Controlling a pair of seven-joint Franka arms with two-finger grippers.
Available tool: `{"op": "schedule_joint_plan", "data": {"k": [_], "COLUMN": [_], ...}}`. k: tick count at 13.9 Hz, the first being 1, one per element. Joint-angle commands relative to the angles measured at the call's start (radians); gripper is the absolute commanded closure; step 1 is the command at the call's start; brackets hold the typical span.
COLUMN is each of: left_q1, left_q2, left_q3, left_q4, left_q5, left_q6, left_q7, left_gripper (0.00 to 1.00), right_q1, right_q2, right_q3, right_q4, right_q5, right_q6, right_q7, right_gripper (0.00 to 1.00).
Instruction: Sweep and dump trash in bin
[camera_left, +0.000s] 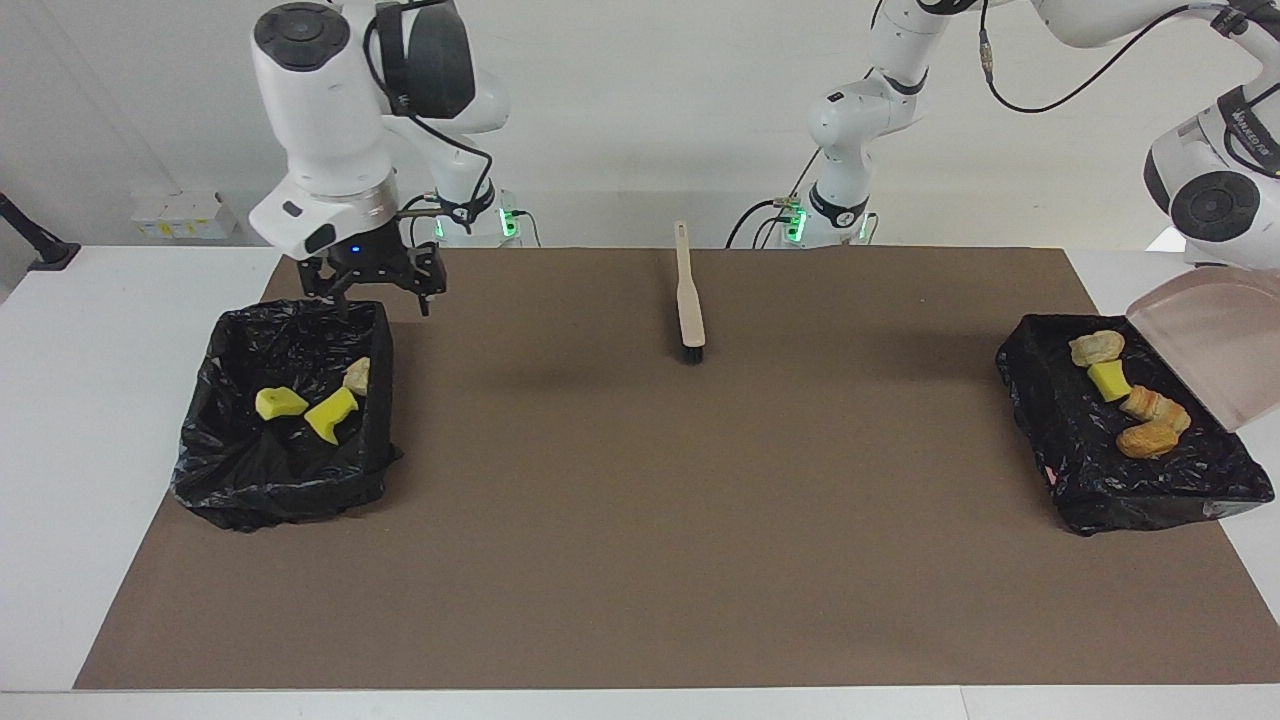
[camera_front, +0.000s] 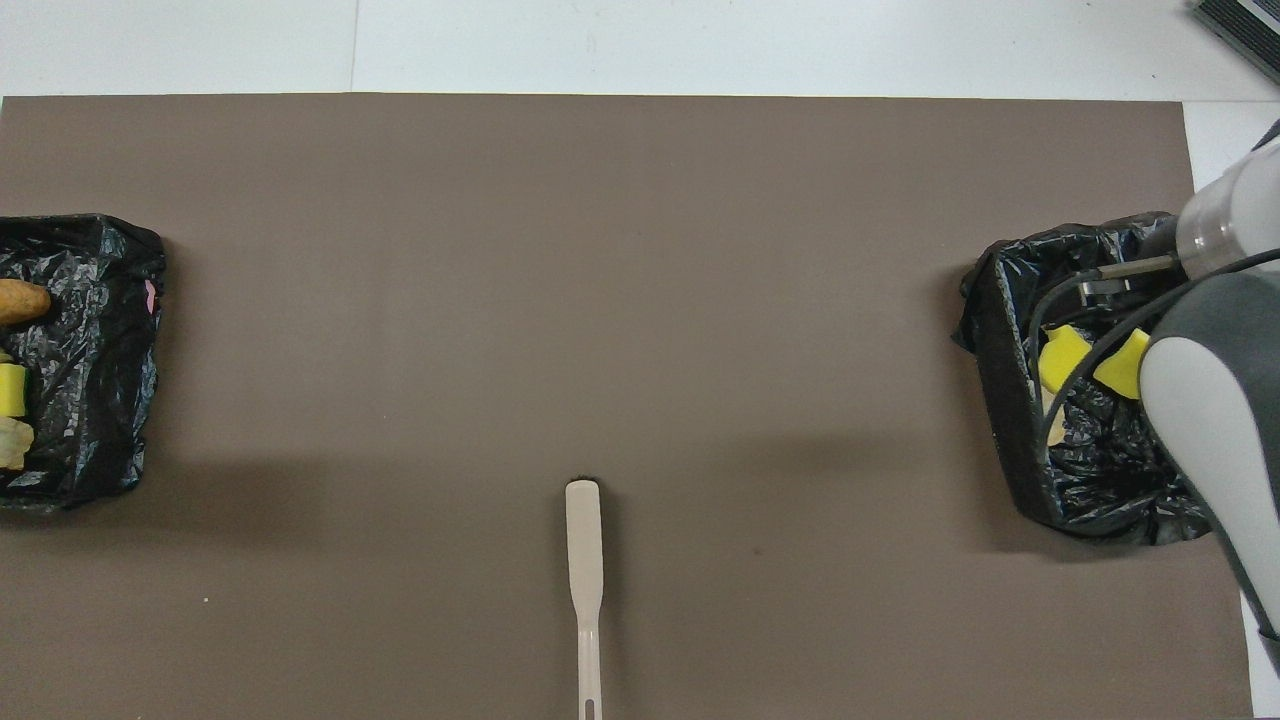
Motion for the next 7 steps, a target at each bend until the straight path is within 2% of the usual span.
{"op": "schedule_joint_plan", "data": {"k": [1, 3, 4, 5, 7], "left_q1": [-0.092, -0.182, -0.241, -0.267, -0.304], "left_q2": [-0.008, 0.017, 0.032, 0.034, 0.029], "left_q3": [-0.009, -0.009, -0.009, -0.01, -0.014], "left_q4": [0.027, 0.087, 0.105, 0.111, 0.099], "left_q5": [-0.075, -0.253, -0.296, -0.334, -0.512], "left_q6": [-0.096, -0.154, -0.2, -0.222, -0.228], "left_q7": [-0.01, -0.017, -0.022, -0.049, -0.182], "left_gripper": [1.0, 1.0, 1.0, 1.0, 1.0], "right_q1": [-0.013, -0.031, -0.036, -0.036, -0.036], "right_q2": [-0.078, -0.081, -0.081, -0.083, -0.084], "right_q3": [0.01, 0.007, 0.008, 0.007, 0.008], "right_q4": [-0.072, -0.074, -0.076, -0.074, -0.077], "right_q5": [0.048, 0.105, 0.121, 0.124, 0.128], "right_q6": [-0.023, -0.026, -0.029, -0.032, -0.032], "right_q7": [-0.01, 0.01, 0.017, 0.018, 0.019], "right_gripper": [0.0, 0.0, 0.0, 0.0, 0.0]}}
